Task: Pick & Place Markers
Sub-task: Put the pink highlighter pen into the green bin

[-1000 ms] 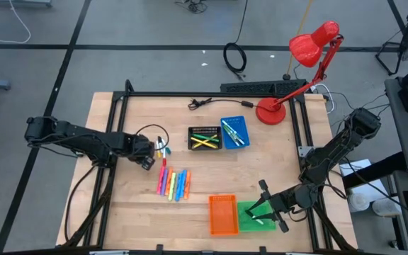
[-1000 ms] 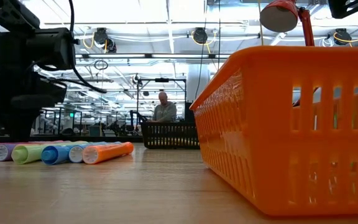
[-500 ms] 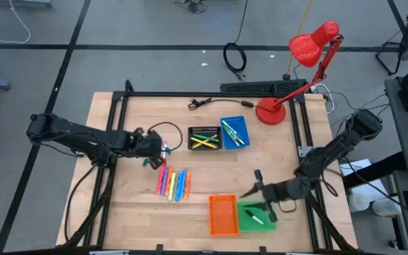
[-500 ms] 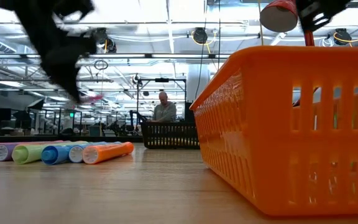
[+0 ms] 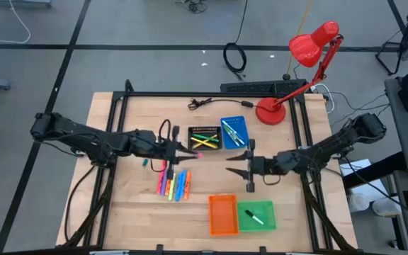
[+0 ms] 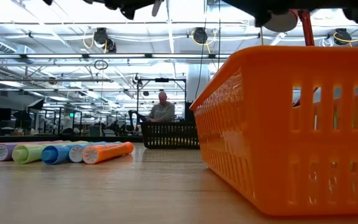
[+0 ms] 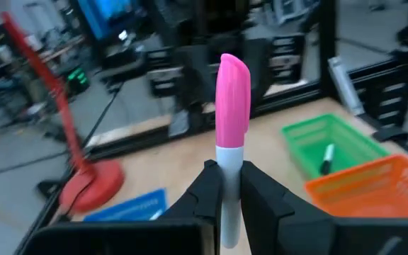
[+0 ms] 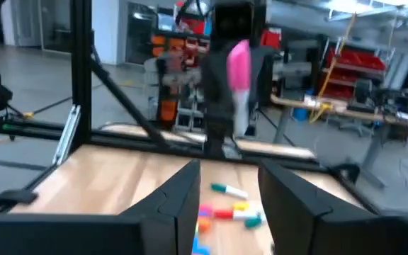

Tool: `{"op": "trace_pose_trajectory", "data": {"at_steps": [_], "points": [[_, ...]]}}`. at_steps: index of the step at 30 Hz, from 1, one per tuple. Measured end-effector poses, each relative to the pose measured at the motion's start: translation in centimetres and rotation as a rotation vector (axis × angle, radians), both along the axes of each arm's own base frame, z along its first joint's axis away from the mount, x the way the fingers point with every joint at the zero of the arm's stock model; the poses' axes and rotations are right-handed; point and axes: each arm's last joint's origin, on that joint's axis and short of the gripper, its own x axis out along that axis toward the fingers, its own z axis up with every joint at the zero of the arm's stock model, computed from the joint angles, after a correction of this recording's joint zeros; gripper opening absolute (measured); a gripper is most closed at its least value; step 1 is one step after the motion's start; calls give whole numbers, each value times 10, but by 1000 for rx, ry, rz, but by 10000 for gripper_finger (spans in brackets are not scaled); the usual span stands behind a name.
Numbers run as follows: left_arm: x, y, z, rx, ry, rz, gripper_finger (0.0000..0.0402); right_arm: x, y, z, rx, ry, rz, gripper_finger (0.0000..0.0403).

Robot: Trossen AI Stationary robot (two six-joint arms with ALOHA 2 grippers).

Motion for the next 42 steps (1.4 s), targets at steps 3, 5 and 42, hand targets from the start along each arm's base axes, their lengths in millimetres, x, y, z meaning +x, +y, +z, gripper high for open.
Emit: {"op": "trace_pose_trajectory", "data": {"at_steps": [3, 5, 42], "points": [[10, -2, -8, -3, -9, -43, 34, 13, 2, 8, -40, -37, 77, 145], [15, -4, -14, -5, -1, -60, 34, 26, 8, 12, -70, -78, 145, 165], [20, -10, -22, -28, 18, -173, 34, 73, 9, 10, -118, 55, -64, 238]]}}
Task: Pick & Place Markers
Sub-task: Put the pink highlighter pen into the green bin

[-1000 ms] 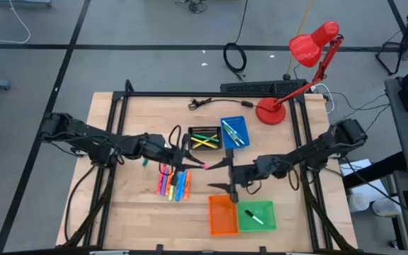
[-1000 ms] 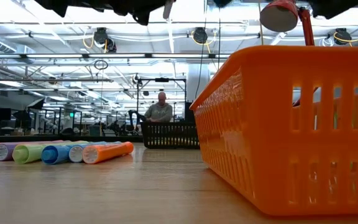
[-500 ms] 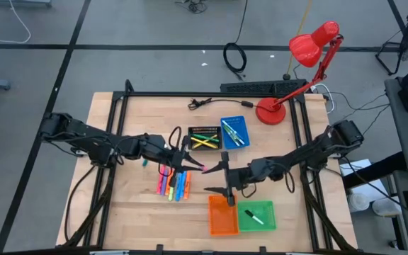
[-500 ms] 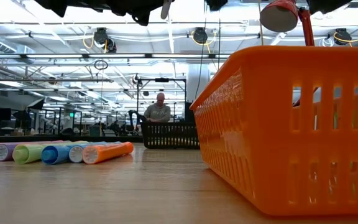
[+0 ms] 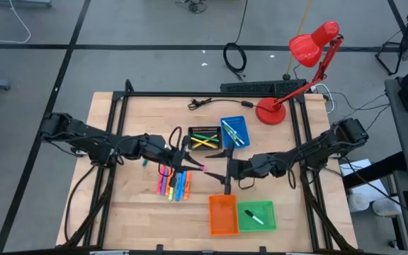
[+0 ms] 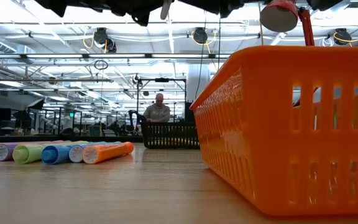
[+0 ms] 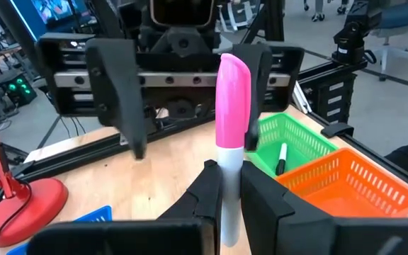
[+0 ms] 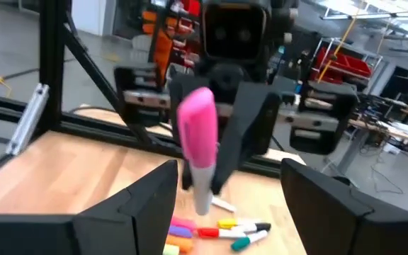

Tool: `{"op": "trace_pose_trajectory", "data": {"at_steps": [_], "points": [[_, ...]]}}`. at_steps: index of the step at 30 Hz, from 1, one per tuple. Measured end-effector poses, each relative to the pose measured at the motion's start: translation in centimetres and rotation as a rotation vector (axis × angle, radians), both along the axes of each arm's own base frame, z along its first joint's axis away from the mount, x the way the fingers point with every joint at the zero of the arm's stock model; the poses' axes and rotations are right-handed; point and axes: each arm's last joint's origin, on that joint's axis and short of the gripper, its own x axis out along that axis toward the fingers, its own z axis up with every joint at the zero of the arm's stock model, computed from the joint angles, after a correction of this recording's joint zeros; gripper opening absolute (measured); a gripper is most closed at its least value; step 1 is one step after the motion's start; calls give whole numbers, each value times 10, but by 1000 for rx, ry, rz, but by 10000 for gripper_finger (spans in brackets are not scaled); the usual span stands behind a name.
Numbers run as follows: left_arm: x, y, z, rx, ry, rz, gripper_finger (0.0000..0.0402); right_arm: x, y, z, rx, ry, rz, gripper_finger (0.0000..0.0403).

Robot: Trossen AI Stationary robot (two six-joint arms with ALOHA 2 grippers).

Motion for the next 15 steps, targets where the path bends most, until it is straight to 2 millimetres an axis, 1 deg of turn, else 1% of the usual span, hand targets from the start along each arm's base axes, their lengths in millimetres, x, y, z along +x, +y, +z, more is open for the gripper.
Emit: {"op": "trace_pose_trajectory", "data": {"at_steps": [4, 9, 11, 15], "points": [[0, 0, 0, 0, 3, -1, 34, 0, -2, 1, 3, -8, 3, 238], [0, 0, 0, 0, 4, 0, 34, 2, -2, 7, 19, -71, 98, 238], [0, 0, 0, 0, 3, 1, 34, 6, -4, 4, 23, -91, 106, 238], [0, 0, 0, 0, 2, 2, 34, 14, -8, -9, 19, -81, 88, 238]]}}
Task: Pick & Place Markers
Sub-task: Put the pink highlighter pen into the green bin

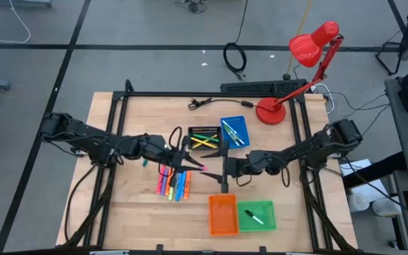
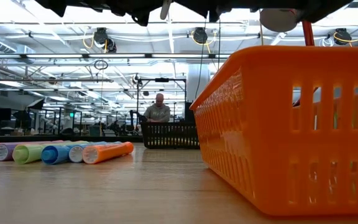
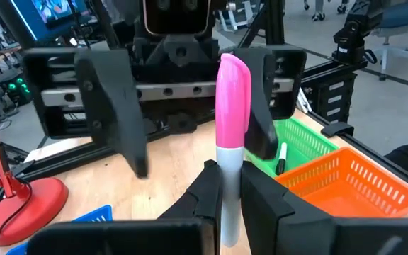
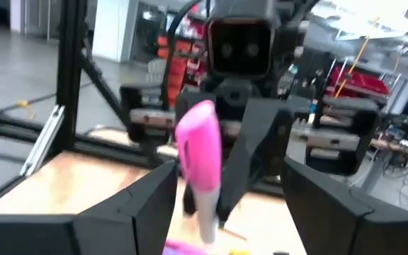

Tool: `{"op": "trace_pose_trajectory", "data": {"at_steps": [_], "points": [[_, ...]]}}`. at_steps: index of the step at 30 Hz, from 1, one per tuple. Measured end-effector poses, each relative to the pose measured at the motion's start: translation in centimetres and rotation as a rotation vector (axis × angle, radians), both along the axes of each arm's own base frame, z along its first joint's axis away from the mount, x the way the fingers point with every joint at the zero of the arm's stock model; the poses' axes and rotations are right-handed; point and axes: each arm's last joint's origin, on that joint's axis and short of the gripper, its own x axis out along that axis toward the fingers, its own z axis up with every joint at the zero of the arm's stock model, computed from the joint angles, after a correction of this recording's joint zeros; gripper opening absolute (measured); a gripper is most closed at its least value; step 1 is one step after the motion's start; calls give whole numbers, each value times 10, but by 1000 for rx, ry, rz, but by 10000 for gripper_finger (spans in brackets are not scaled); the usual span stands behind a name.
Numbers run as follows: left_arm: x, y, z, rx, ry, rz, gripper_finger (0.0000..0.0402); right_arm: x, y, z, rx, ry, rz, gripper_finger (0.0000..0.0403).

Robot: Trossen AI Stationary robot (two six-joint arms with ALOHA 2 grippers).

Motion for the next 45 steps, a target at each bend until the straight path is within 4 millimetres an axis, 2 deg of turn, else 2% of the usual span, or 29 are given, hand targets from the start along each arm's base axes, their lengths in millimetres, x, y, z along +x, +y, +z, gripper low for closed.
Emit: {"op": "trace_pose_trajectory", "data": {"at_steps": [4, 9, 13, 17, 24, 27, 31, 35, 39, 45], "points": [[0, 0, 0, 1, 4, 2, 34, 7, -3, -8, 6, -33, -12, 238], [0, 0, -1, 3, 14, 5, 34, 8, -3, -7, 0, -67, -12, 236], [0, 0, -1, 3, 15, 4, 34, 8, -2, -7, -16, -64, -9, 216], [0, 0, -1, 3, 15, 4, 34, 8, -1, -8, -21, -55, 40, 165], [0, 0, -1, -1, 16, 2, 34, 8, 0, -10, -38, -42, 84, 33], [0, 0, -1, -4, 15, 3, 39, 8, 1, -9, -59, -49, 85, 34], [0, 0, -1, -4, 8, 2, 77, 5, 6, -6, -66, -67, 98, 34], [0, 0, -2, -42, 30, 9, 116, -3, 13, 5, -70, -71, 120, 34], [0, 1, -3, -38, 48, 29, 142, -16, 22, 18, -43, -31, 172, 34], [-3, 2, -5, -11, 82, 59, 159, -46, 43, 28, 38, 150, 270, 34]]}}
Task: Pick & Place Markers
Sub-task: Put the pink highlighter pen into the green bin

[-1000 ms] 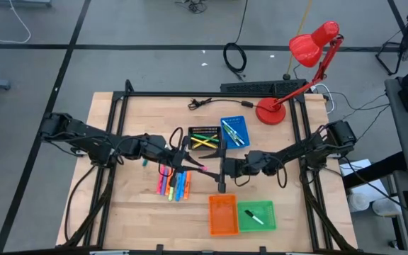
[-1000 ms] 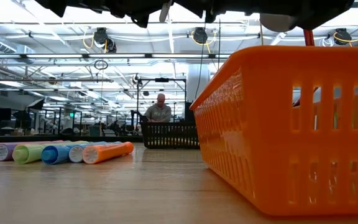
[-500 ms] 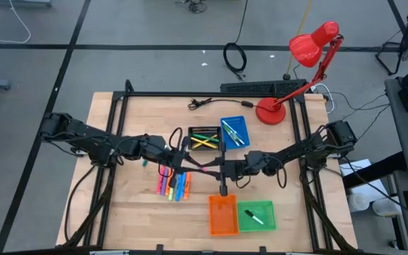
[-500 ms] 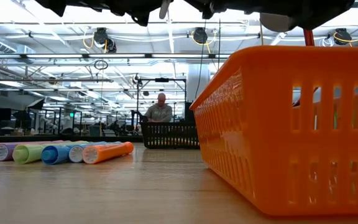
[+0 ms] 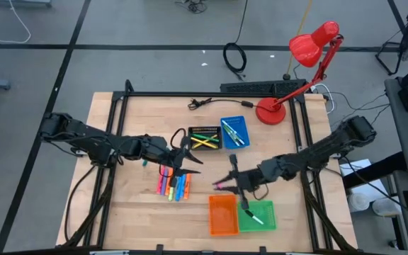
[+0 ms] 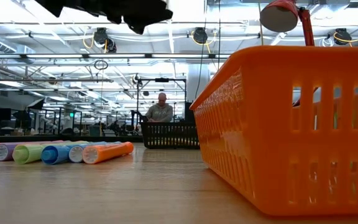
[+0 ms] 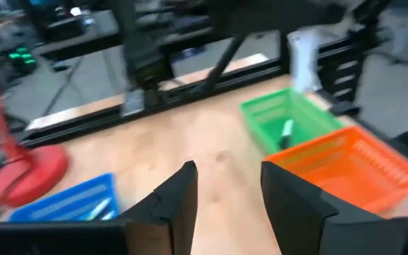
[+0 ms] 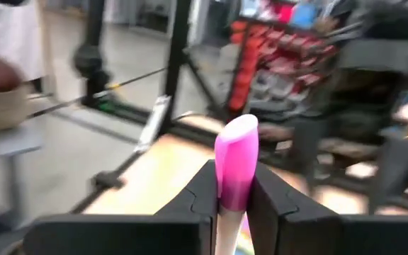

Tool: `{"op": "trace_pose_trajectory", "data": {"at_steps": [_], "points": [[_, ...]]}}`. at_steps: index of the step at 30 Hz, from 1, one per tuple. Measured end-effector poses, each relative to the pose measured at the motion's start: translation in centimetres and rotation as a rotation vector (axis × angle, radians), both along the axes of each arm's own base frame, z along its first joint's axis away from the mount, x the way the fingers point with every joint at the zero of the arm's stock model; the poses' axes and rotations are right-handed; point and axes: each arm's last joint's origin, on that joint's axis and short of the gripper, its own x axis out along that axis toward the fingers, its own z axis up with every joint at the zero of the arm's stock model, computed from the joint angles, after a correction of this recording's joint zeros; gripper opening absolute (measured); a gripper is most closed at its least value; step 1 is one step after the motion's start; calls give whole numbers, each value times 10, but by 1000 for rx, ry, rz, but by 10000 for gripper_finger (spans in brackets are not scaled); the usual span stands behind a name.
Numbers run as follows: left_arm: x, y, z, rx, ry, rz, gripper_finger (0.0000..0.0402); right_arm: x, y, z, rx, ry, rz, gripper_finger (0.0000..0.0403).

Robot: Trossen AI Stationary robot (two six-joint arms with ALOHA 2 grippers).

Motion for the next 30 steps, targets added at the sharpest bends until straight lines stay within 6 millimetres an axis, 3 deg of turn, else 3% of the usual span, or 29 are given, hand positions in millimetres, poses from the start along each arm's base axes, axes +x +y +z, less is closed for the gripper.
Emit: {"op": "trace_pose_trajectory", "data": {"at_steps": [6, 10, 14, 20, 30], "points": [[-12, 6, 9, 72, 14, 121, 152, -36, 27, 2, 75, 199, 113, 34], [-26, 10, 16, 83, 55, 186, 155, -60, 51, -17, 126, 361, 172, 34], [-40, 13, 22, 65, 99, 228, 158, -86, 67, -48, 146, 462, 137, 34], [-55, 15, 26, 19, 148, 263, 149, -112, 68, -81, 249, 512, 107, 55], [-59, 16, 23, 4, 200, 274, 131, -115, 55, -95, 281, 433, 117, 61]]}}
